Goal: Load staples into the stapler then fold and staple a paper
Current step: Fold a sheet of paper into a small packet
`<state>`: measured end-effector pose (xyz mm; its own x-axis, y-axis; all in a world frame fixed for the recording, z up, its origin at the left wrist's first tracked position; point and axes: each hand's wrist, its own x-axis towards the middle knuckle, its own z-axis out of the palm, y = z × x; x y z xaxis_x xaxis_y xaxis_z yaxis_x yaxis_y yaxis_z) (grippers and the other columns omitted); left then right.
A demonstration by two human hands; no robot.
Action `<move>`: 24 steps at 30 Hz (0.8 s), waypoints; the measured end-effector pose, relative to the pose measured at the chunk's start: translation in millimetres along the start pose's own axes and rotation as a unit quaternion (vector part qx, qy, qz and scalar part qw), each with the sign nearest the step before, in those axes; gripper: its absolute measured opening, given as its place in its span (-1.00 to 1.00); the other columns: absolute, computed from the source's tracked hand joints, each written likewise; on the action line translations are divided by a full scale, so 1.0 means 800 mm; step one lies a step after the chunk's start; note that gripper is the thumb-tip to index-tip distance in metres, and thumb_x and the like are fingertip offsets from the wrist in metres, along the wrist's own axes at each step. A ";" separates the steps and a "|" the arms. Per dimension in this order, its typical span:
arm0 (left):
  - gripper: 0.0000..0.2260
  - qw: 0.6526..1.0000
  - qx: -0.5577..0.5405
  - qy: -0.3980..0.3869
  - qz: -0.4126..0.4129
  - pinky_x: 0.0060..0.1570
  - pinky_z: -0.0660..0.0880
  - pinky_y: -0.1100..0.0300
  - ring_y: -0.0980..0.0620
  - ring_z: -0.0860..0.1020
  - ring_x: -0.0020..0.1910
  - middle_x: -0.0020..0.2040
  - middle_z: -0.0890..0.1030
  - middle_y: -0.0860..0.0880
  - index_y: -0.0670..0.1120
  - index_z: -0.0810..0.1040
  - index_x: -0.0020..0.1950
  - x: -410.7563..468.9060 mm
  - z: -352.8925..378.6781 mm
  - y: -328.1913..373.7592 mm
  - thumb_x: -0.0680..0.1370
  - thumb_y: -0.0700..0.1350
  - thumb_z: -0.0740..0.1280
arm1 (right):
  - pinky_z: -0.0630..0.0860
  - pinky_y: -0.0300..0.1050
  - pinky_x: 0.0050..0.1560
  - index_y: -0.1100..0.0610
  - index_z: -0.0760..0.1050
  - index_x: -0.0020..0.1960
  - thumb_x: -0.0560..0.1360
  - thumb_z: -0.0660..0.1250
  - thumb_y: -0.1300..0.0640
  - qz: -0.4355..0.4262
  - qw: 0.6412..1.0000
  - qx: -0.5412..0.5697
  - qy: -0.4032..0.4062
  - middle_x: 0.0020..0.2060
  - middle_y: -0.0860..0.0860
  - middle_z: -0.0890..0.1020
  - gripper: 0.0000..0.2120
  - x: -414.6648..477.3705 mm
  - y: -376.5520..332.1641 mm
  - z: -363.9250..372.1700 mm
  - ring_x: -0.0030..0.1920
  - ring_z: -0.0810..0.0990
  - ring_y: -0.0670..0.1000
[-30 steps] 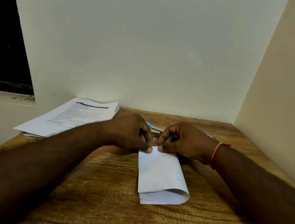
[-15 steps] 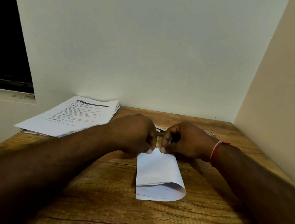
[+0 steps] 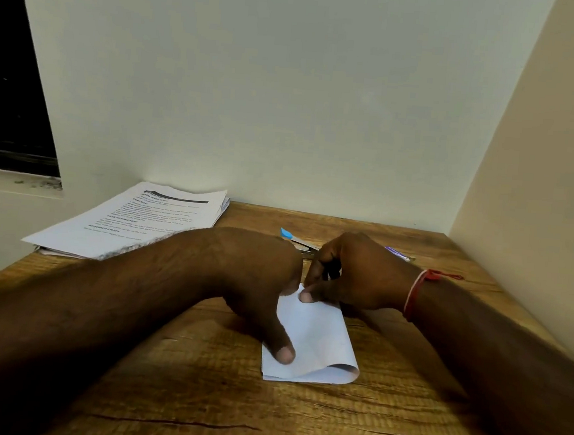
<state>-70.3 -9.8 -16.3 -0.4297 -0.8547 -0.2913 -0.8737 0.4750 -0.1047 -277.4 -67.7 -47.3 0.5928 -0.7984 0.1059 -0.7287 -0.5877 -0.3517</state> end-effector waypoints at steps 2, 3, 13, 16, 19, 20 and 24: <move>-0.17 1.000 0.003 -0.027 0.000 -0.05 0.55 0.18 -0.06 0.66 0.22 0.25 0.66 -0.05 0.00 0.62 0.45 0.000 0.000 0.004 0.37 0.51 0.56 | 0.51 -0.30 -0.22 -0.06 0.79 -0.07 0.41 0.70 -0.20 0.002 1.000 0.000 -0.001 -0.19 -0.16 0.76 -0.74 0.001 -0.001 0.003 -0.14 0.67 -0.24; -0.16 0.999 0.007 -0.035 0.001 -0.03 0.55 0.18 -0.07 0.65 0.21 0.25 0.64 -0.05 0.02 0.61 0.45 0.000 0.000 0.005 0.36 0.52 0.56 | 0.51 -0.31 -0.23 -0.06 0.78 -0.07 0.37 0.71 -0.24 0.003 1.000 -0.002 0.001 -0.18 -0.16 0.76 -0.69 0.001 -0.002 0.004 -0.13 0.68 -0.24; -0.07 0.997 -0.063 -0.009 0.037 -0.18 0.20 0.44 0.39 0.33 -0.13 -0.07 0.31 0.44 0.29 0.41 0.54 -0.004 -0.004 0.005 0.26 0.51 0.65 | 0.48 -0.27 -0.22 -0.16 0.65 0.03 0.18 0.73 -0.42 -0.009 0.998 -0.043 -0.051 -0.07 -0.17 0.71 -0.42 -0.012 -0.019 -0.003 -0.11 0.66 -0.17; -0.03 0.998 -0.051 -0.005 0.031 -0.17 0.26 0.42 0.34 0.39 -0.09 -0.03 0.37 0.39 0.28 0.43 0.52 -0.006 0.000 0.006 0.20 0.56 0.63 | 0.53 -0.13 -0.13 -0.18 0.57 0.07 0.14 0.75 -0.41 0.007 0.992 -0.052 -0.112 0.02 -0.17 0.67 -0.34 -0.017 -0.023 -0.012 0.01 0.64 -0.13; 0.04 0.999 -0.021 -0.024 0.012 -0.02 0.50 0.25 0.11 0.56 0.12 0.20 0.55 0.19 0.16 0.45 0.58 -0.004 0.001 0.007 0.21 0.59 0.60 | 0.54 -0.10 -0.09 -0.19 0.53 0.08 0.16 0.76 -0.38 0.020 0.986 -0.063 -0.156 0.07 -0.17 0.63 -0.35 -0.016 -0.023 -0.018 0.05 0.62 -0.09; 0.07 0.999 -0.011 -0.031 0.003 0.08 0.58 0.16 0.04 0.59 0.19 0.28 0.58 0.11 0.13 0.45 0.59 -0.003 0.000 0.008 0.21 0.60 0.59 | 0.54 -0.10 -0.09 -0.19 0.52 0.08 0.16 0.76 -0.37 0.028 0.983 -0.069 -0.167 0.08 -0.17 0.63 -0.34 -0.016 -0.022 -0.020 0.05 0.61 -0.09; 0.09 0.999 0.029 -0.044 -0.011 0.30 0.65 -0.05 -0.05 0.60 0.27 0.37 0.58 0.01 0.08 0.46 0.60 -0.003 -0.002 0.010 0.22 0.63 0.55 | 0.54 -0.14 -0.15 -0.21 0.51 0.08 0.11 0.78 -0.37 0.051 0.978 -0.089 -0.183 0.04 -0.17 0.66 -0.30 -0.017 -0.015 -0.026 -0.01 0.64 -0.11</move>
<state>-76.8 -4.0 -15.2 -0.3858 -0.8449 -0.3705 -0.8671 0.4692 -0.1671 -283.7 -52.8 -25.0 0.5738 -0.7721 -0.2731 -0.8188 -0.5477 -0.1718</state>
